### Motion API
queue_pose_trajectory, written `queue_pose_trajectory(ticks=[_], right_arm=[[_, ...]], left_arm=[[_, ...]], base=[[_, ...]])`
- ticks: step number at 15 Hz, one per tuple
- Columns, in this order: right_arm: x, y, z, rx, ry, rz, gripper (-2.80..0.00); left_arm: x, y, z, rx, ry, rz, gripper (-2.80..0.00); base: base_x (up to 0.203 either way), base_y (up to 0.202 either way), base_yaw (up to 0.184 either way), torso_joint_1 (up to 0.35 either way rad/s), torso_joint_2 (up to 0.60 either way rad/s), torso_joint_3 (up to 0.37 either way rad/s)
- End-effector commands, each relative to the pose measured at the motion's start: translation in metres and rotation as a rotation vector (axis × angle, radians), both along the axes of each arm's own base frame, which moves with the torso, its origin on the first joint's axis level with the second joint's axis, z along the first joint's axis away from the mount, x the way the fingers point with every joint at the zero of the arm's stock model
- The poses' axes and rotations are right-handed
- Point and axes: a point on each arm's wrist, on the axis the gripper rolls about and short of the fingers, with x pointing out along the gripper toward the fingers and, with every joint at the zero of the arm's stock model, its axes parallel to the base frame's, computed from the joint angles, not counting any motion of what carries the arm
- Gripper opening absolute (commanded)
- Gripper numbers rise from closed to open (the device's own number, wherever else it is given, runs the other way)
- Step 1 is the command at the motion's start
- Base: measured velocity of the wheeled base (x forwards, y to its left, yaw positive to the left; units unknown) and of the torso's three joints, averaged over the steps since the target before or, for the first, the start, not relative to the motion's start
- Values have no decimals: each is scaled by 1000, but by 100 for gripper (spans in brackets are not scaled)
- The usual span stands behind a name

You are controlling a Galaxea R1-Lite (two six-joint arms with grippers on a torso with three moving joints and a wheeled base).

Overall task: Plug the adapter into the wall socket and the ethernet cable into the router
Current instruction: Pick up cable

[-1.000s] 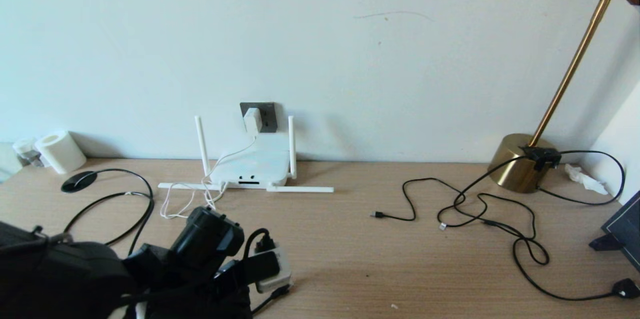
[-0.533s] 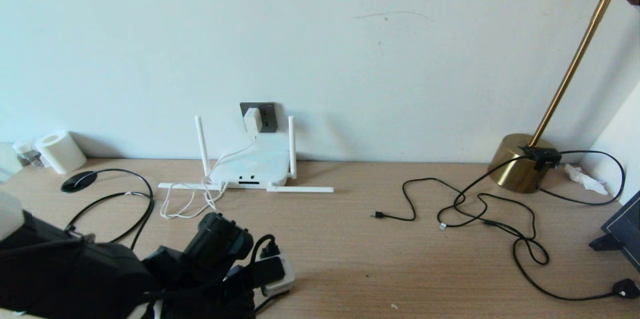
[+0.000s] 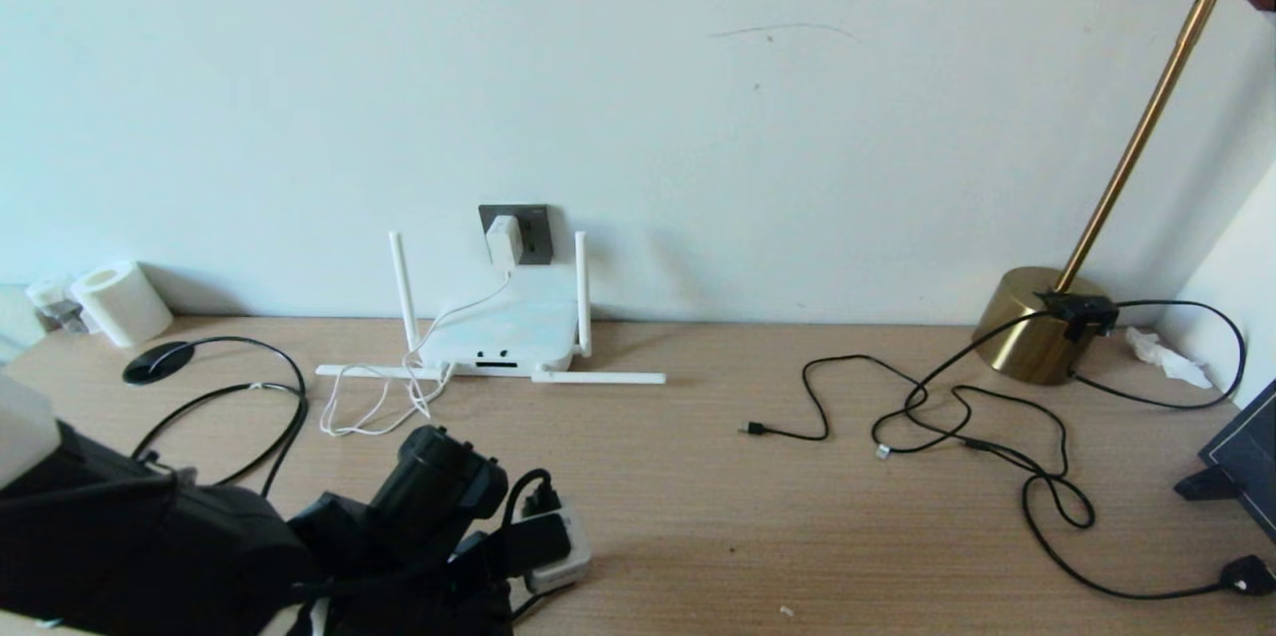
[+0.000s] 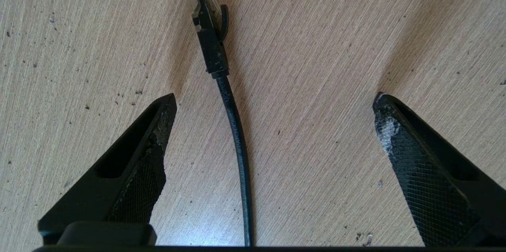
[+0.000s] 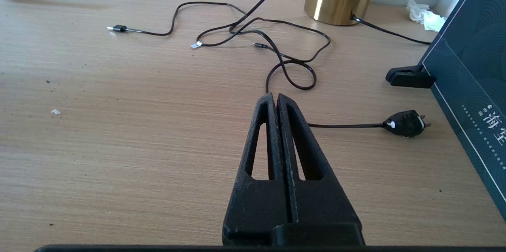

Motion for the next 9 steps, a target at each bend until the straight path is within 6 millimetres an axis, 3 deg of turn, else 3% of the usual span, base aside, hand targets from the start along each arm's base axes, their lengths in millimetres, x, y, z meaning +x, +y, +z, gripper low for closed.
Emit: queue_pose_trajectory(ticks=[1, 2, 9], right_arm=[[0, 0, 0, 0, 1, 1, -280], [0, 0, 0, 0, 1, 1, -280], [0, 0, 0, 0, 1, 1, -280]], left_arm=[[-1, 0, -1, 6, 4, -3, 0], [-1, 1, -1, 6, 3, -3, -280], [-4, 2, -2, 11, 11, -3, -280]], base=[[0, 0, 0, 0, 0, 0], [0, 0, 0, 0, 0, 0], [0, 0, 0, 0, 0, 0]])
